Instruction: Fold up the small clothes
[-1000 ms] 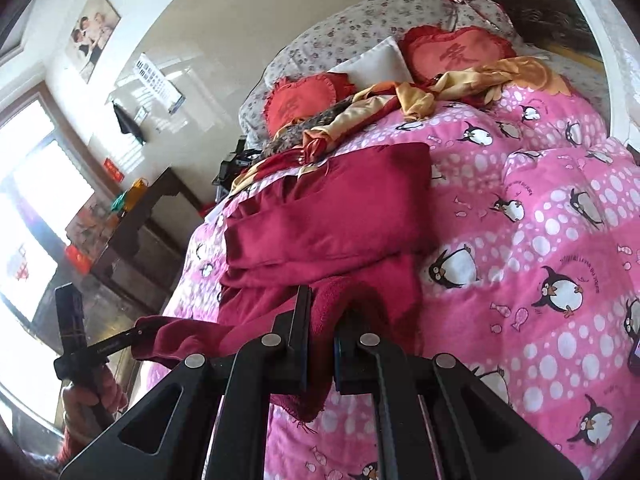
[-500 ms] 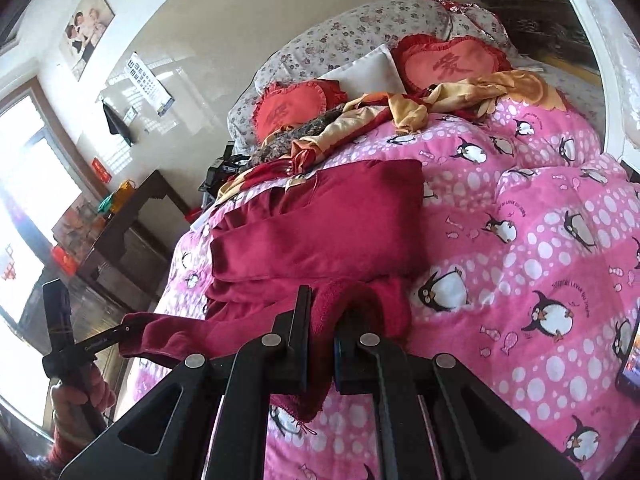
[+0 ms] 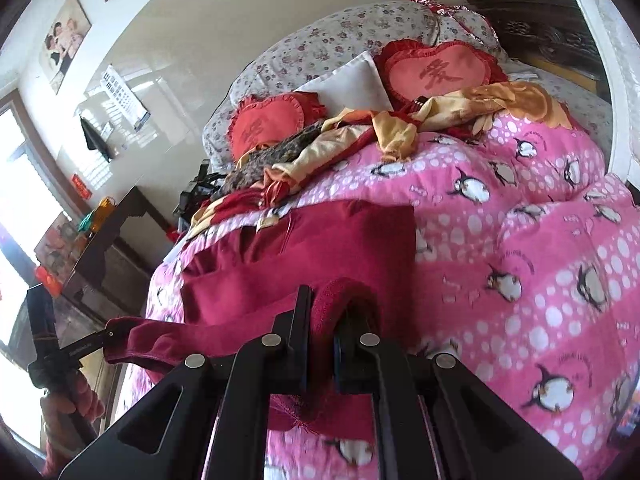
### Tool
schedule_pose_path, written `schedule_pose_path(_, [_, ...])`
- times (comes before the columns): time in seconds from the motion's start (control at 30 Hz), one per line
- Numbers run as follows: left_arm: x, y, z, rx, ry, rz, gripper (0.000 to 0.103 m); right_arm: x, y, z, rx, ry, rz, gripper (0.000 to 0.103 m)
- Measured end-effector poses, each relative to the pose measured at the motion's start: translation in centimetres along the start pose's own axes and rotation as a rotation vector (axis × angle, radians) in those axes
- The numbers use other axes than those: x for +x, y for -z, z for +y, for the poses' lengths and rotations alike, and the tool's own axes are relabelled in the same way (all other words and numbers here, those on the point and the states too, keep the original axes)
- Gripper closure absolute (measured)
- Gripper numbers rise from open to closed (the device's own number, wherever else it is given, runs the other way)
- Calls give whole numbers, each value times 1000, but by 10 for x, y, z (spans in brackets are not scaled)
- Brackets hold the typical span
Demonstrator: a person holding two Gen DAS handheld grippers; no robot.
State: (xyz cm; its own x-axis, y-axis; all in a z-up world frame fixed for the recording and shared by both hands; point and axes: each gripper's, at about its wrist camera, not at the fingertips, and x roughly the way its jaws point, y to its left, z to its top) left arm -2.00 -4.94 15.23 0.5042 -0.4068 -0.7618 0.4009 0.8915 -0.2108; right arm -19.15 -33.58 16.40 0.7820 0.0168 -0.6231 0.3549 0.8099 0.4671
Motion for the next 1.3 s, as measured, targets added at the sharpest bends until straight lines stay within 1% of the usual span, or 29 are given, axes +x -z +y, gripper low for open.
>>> schedule_pose_path(0.2, [37,-33,-1,9,-34,18,96,28,-27,0,-26,28,13,103])
schedule_pose_path(0.37, [63,-52,2,4,-51,36,96,55,-45,-1,-36,48,33,103])
schedule_pose_path(0.47, [75,-63,8,-20,-41,47,96,70,-55,-3,-34,51,42,103])
schedule_pose_path(0.57, [94,-70,15,-52,-33,80,96,90,-64,-8,-20,53,65,103])
schedule_pose_path(0.6, [103,-72,20,-72,-24,95,95,98,-66,-12,-8,50,82,103])
schedule_pose_path(0.63, [108,-72,22,-83,-19,103,92,106,-68,-15,6,49,98,103])
schedule_pose_path(0.7, [117,-73,28,-108,1,116,92,123,-72,-25,59,46,130,103])
schedule_pose_path(0.73, [120,-74,32,-126,20,123,90,128,-73,-29,77,38,140,103])
schedule_pose_path(0.8, [122,-74,41,-168,74,141,85,136,-77,-35,105,23,169,103])
schedule_pose_path(0.87, [116,-75,46,-190,117,135,70,133,-79,-40,121,-11,168,103])
schedule_pose_path(0.93, [106,-79,48,-193,149,106,61,121,-79,-40,109,-32,138,103])
schedule_pose_path(0.97, [102,-81,48,-192,152,96,44,115,-79,-39,99,-42,127,103])
schedule_pose_path(1.0, [95,-83,48,-190,130,70,34,109,-78,-37,89,-47,119,103])
schedule_pose_path(1.03, [83,-83,50,-197,93,12,22,105,-77,-34,76,-42,113,103])
schedule_pose_path(1.07, [76,-84,50,-198,87,-22,20,100,-76,-32,61,-34,104,103])
schedule_pose_path(1.1, [69,-84,50,-193,91,-44,20,94,-74,-29,42,-23,89,103])
schedule_pose_path(1.17, [61,-82,51,-184,108,-38,20,79,-71,-22,-2,22,31,102])
schedule_pose_path(1.23, [53,-75,50,-178,118,-34,20,69,-68,-19,-30,43,4,102])
schedule_pose_path(1.3, [43,-60,45,-125,120,-35,20,64,-62,-15,-54,24,11,102])
